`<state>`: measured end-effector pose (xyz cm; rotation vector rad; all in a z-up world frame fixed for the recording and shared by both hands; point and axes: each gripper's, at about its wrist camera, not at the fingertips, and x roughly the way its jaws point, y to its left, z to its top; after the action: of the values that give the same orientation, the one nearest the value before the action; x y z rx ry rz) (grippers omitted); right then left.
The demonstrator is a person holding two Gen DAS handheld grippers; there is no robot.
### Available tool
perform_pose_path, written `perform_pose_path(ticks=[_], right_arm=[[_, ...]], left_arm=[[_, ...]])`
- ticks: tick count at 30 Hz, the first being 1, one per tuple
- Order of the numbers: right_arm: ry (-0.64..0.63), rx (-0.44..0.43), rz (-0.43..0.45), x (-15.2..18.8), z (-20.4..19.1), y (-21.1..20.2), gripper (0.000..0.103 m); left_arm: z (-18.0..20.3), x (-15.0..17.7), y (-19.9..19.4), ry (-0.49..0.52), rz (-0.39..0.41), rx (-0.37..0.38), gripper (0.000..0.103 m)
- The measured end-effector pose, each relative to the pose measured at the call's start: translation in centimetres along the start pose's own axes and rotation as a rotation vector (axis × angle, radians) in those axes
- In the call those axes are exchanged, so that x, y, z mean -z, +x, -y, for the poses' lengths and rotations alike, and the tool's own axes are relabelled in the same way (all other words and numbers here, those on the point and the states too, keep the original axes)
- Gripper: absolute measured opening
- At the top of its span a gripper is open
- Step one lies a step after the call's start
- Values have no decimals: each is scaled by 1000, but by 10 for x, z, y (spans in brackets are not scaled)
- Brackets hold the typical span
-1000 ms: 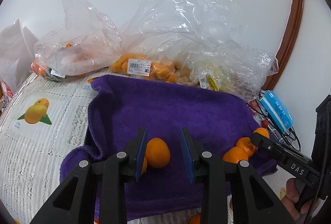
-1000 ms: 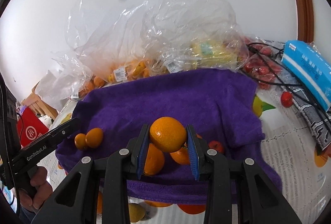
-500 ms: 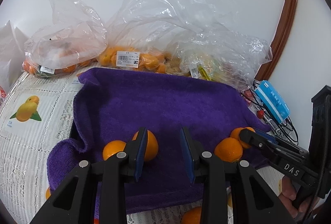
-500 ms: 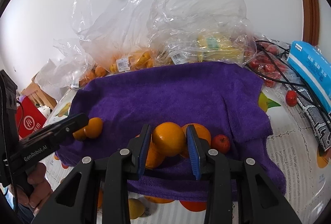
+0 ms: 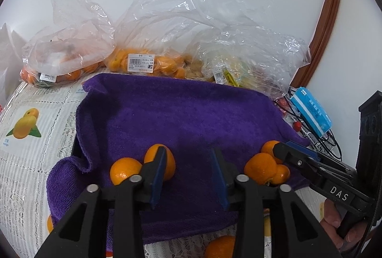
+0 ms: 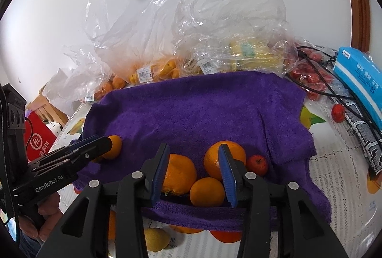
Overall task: Organize fruits
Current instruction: 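Lower the oranges onto the towel and open both tools, then withdraw both open tools from the towel toward the loose fruit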
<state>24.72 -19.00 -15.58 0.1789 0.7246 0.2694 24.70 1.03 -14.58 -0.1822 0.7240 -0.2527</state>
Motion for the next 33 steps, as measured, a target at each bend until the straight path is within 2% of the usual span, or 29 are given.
perform_pose_path(ticks=[6,8,14,24,29,33], right_arm=[[15,5,21,-2,4,-5,55],[11,3,24,-3,4,-6,62],[-29,30,50,-4,-2,-10,69],[-97,91,87,-3,-13,-21,69],[-117,97,91,1,-20,-25,54],[-96,101,87,9,-23,-32,50]], left_arm=[[0,-1,-7,-3,23,20,53],[-1,-2,-10,-8,31,26,56],[-6,-4,-13,-29,42,25,60],[-14,-6,-21,-66,69,14,60],[-20,-7,-30,-92,84,7,60],[-25,-3,-40,-105,92,7,60]])
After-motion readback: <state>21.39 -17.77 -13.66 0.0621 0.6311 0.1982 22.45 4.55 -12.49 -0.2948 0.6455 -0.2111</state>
